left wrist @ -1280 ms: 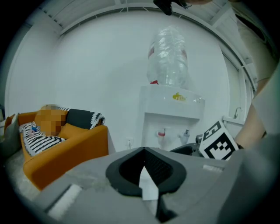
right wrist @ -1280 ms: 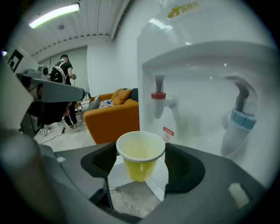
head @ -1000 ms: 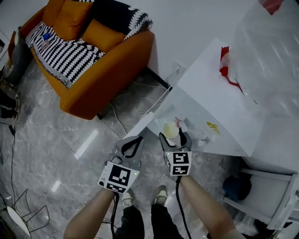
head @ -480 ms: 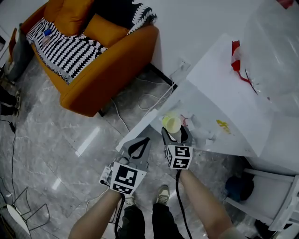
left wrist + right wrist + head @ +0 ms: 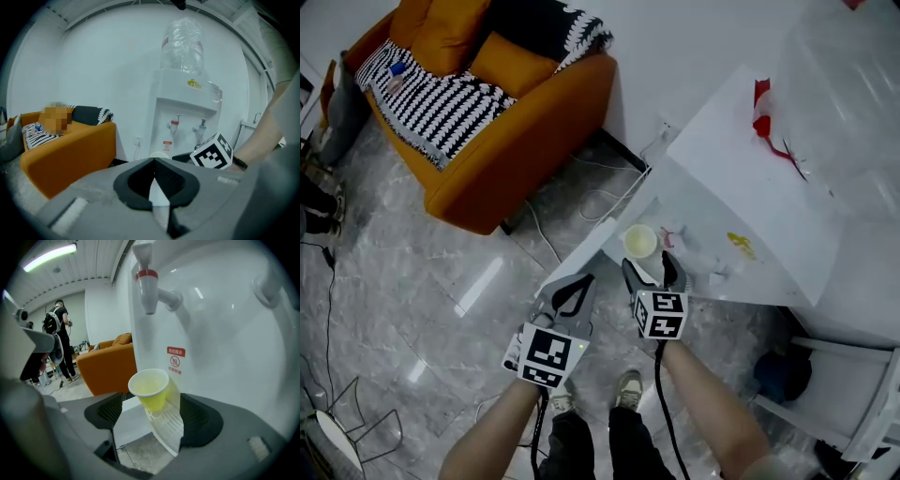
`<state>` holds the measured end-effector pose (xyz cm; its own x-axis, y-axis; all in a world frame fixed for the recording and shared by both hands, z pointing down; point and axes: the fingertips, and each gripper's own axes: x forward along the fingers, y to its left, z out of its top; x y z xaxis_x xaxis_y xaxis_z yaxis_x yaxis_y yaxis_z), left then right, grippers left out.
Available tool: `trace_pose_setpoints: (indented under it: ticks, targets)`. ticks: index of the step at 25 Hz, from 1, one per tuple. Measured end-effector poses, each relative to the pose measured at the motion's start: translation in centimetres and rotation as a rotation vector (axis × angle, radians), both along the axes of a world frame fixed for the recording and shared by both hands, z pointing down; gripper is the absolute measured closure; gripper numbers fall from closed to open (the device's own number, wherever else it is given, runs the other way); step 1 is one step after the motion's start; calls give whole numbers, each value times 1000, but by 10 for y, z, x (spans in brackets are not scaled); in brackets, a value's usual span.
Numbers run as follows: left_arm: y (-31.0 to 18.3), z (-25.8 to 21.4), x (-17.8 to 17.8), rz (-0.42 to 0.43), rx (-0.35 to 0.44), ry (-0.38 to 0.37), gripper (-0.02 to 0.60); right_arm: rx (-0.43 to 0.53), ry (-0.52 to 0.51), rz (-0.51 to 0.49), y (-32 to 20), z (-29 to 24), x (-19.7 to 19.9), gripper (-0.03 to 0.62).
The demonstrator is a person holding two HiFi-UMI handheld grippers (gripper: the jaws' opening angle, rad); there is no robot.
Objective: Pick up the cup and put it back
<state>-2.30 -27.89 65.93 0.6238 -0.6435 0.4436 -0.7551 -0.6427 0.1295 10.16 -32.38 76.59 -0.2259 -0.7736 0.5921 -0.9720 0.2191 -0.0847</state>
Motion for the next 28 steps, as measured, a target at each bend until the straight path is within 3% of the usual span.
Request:
trace_pose_setpoints:
  ticks: [4,9,13,28]
  targets:
    - [4,-4,-5,-1,-14,-14,580,-5,-40,35,12,-19,1,226]
    - [4,-34,-11,7,3,-22,580,-3,-78,21,32,-63,1,342]
    - [5,-65,-18,13,23,-31,580,23,-101,13,45,-112,2,392]
    - [24,-243,-22,88,159,-46,580,196,-180,-97,90,-347,-22,546]
